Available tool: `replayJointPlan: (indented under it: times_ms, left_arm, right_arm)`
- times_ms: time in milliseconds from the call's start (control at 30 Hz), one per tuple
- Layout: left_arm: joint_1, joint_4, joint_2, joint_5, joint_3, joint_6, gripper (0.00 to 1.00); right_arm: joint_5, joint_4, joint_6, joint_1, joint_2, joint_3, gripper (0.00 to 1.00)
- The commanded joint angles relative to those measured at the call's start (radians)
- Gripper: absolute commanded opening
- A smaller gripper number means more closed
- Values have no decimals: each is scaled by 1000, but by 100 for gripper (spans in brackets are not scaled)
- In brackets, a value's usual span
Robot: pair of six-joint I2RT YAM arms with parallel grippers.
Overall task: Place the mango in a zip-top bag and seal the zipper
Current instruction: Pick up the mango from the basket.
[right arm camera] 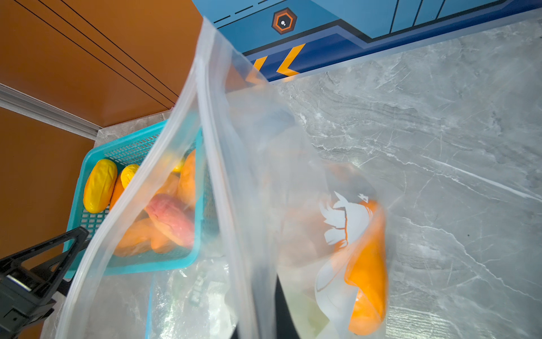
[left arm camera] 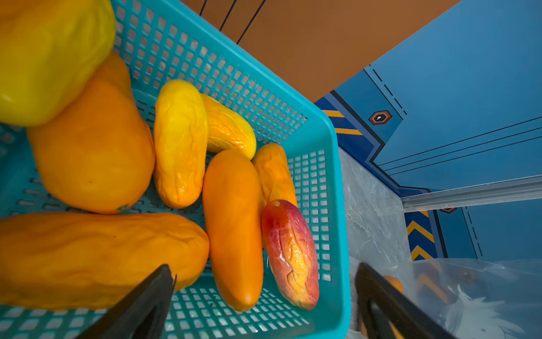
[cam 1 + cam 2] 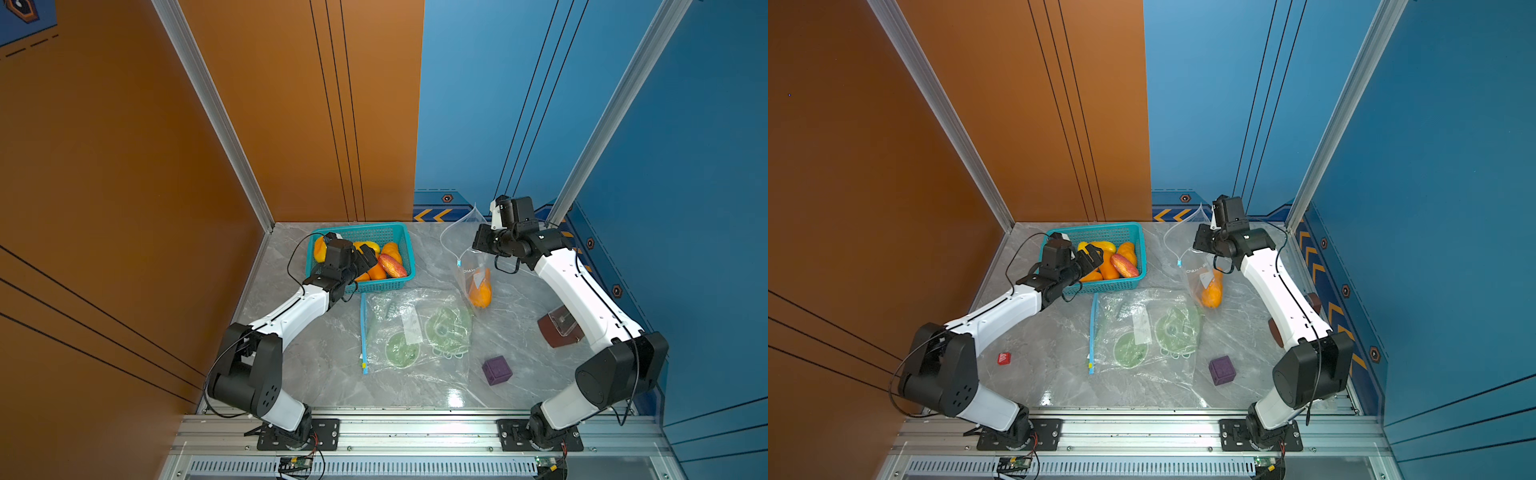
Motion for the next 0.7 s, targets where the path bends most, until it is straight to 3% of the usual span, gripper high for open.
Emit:
replayJointPlan:
  times_ms: [0, 200, 533, 667]
  left_arm:
    - [-17, 26, 57, 78, 72, -96, 99]
    - [-38, 22, 157, 100, 149, -142, 94]
    - [-65, -174, 237, 48, 268, -164, 87]
    - [-68, -175, 267, 69, 284, -175, 78]
  right_arm:
    - [23, -3, -11, 8, 7, 25, 0]
    - [28, -6, -8, 12, 6, 22, 0]
    - [11, -6, -23, 18, 19, 37, 0]
    - [22, -15, -67, 46, 34, 56, 0]
